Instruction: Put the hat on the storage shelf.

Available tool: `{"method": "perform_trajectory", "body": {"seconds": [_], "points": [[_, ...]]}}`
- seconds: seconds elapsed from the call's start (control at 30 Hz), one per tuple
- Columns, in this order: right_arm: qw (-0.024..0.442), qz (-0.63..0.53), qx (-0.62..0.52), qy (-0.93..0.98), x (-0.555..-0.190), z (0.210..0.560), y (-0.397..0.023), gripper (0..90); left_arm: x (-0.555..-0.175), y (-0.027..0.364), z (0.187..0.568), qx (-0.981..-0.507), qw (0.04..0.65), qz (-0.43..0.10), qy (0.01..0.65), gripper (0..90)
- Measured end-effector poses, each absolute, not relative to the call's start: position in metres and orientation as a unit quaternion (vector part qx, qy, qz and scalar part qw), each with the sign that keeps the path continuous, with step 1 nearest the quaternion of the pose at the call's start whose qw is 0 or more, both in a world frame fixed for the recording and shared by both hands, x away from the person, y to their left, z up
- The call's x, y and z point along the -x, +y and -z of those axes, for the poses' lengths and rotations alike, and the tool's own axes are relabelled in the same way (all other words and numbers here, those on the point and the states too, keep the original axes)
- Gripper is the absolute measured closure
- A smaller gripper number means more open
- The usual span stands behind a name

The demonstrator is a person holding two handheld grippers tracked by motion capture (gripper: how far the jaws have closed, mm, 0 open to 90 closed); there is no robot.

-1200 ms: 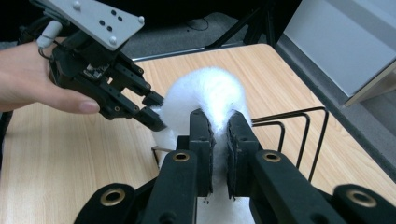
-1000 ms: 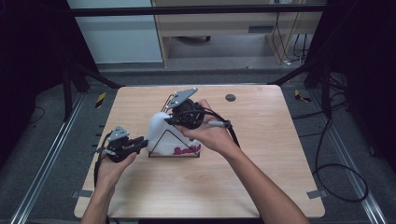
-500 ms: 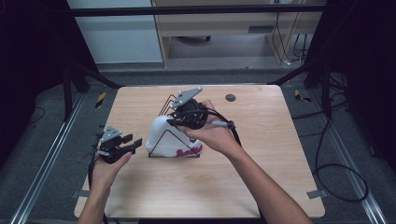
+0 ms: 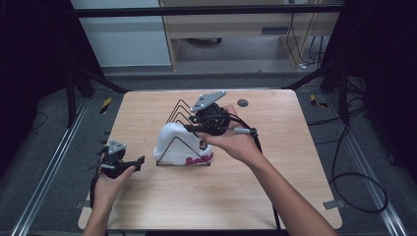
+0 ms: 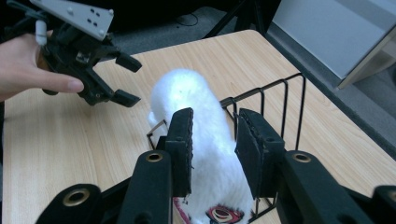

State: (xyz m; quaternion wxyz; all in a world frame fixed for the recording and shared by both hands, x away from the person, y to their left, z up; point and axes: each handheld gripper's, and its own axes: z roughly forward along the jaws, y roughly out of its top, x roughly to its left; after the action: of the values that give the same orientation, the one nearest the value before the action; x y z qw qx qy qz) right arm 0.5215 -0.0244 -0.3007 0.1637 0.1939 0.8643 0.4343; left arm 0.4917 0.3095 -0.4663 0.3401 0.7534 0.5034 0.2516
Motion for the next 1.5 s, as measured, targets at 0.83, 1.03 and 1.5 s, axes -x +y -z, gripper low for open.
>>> {"method": "perform_trajectory", "body": {"seconds": [0.83, 1.03, 1.5], "points": [[0.24, -0.461, -0.317, 0.794, -0.517, 0.285, -0.11, 8.6, -0.491, 0.314, 0.508, -0.765, 0.314, -0.228, 0.514, 1.1], [0.246, -0.462, -0.322, 0.789, -0.507, 0.286, -0.134, 6.5, -0.491, 0.314, 0.508, -0.765, 0.313, -0.227, 0.515, 0.4], [0.252, -0.422, -0.365, 0.791, -0.486, 0.344, -0.196, 9.5, -0.491, 0.314, 0.508, -0.764, 0.314, -0.229, 0.516, 0.3]]}}
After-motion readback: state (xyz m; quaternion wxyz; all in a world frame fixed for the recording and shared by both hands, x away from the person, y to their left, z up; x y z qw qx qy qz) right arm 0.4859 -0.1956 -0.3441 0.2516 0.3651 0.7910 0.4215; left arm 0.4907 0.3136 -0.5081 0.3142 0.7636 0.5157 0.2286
